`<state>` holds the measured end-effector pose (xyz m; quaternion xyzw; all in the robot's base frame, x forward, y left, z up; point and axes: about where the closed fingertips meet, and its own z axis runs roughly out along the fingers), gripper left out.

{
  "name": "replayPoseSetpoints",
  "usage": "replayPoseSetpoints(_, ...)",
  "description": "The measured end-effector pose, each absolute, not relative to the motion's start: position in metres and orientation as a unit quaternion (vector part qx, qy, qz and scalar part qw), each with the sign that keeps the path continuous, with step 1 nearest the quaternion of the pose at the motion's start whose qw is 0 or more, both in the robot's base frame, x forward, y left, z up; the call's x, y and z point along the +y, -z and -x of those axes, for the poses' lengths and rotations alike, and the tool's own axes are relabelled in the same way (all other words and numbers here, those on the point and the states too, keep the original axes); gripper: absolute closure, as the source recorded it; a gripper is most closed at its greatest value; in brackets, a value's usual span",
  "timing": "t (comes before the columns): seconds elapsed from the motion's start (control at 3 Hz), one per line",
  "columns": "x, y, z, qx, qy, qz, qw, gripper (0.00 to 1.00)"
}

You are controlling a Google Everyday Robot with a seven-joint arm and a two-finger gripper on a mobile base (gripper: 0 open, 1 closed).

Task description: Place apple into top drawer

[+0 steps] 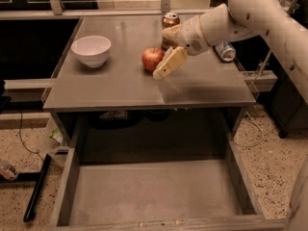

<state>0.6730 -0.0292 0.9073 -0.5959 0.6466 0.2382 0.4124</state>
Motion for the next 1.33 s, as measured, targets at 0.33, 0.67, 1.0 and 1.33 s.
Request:
replayPoseSetpoints(0.33, -0.018, -0.902, -0.684, 0.644, -0.229, 0.596, 0.421, 0.00)
replayPoseSetpoints(0.67, -0.025, -0.897, -0.699, 0.651, -0.199, 0.593, 0.430, 0.00)
replayPoseSetpoints(1.0, -0.029, -0.892, -0.714, 0.659, -0.176, 0.588, 0.435, 0.00)
replayPoseSetpoints(1.33, -0.033, -0.887, -0.724, 0.666, -0.173, 0.581, 0.435, 0.00)
